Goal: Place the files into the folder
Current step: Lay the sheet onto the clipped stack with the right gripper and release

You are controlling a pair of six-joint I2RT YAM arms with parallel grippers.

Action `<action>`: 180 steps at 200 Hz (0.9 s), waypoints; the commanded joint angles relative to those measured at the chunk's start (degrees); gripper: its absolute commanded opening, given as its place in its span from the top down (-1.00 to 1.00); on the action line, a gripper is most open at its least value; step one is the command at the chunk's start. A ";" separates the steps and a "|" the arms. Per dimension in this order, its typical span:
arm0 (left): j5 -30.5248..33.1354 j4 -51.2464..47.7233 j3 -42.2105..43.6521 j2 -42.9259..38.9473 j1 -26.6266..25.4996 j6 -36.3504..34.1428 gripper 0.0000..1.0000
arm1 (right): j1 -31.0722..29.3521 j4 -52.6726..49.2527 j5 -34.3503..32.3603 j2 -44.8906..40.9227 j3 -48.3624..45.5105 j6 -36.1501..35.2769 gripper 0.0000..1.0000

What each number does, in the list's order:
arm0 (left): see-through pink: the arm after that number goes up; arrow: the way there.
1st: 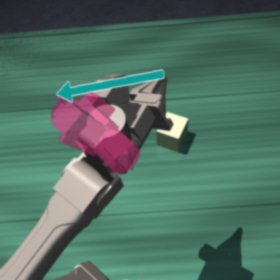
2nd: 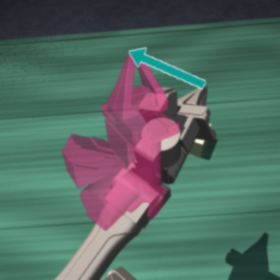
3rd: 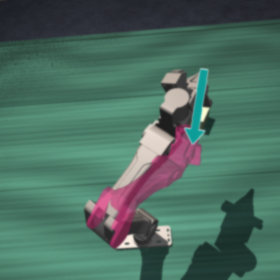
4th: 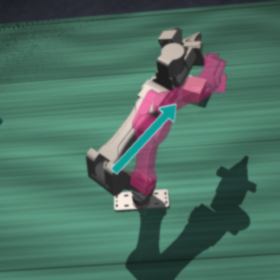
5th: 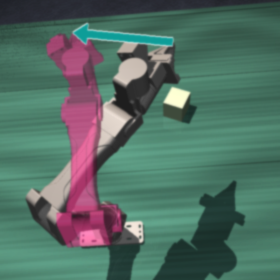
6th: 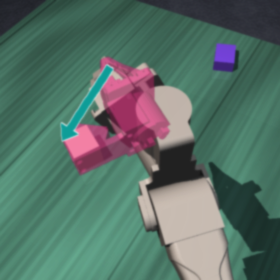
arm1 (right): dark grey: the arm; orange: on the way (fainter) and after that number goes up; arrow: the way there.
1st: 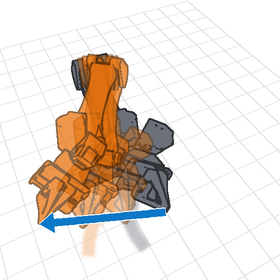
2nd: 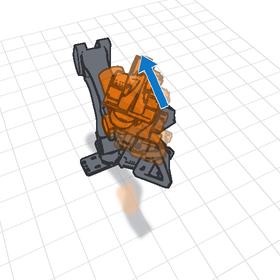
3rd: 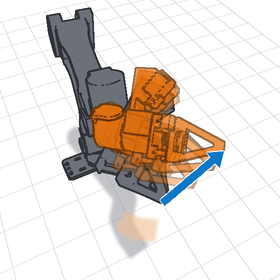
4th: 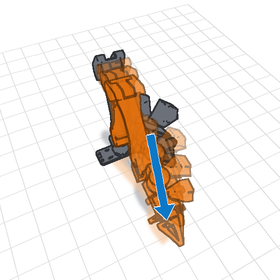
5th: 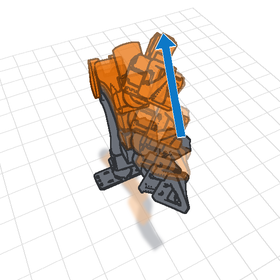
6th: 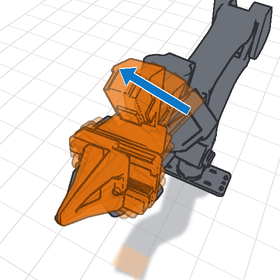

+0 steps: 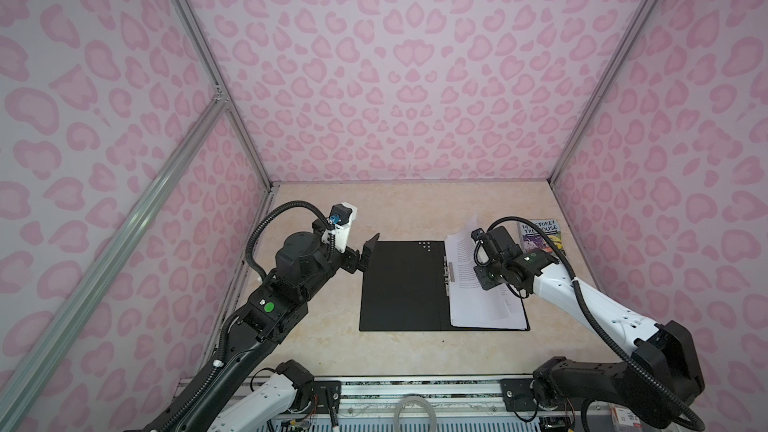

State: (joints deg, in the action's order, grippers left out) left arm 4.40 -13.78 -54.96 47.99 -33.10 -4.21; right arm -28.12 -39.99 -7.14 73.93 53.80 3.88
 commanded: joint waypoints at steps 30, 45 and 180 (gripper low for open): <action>0.26 1.16 0.15 0.36 0.06 -0.38 -0.95 | -0.56 -4.46 -2.45 0.99 1.47 -0.19 1.00; 0.35 1.19 0.16 0.39 0.06 -0.45 -0.95 | -0.69 -4.60 -2.51 0.63 1.40 -0.22 1.00; 0.50 1.21 0.29 0.79 0.07 -0.50 -0.95 | -1.08 -4.60 -1.30 0.73 1.41 0.25 1.00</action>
State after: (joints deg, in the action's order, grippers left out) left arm 4.51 -13.72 -54.83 48.80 -33.10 -4.43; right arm -28.86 -44.45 -8.93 74.04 55.07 4.03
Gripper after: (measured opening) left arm 0.975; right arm 0.065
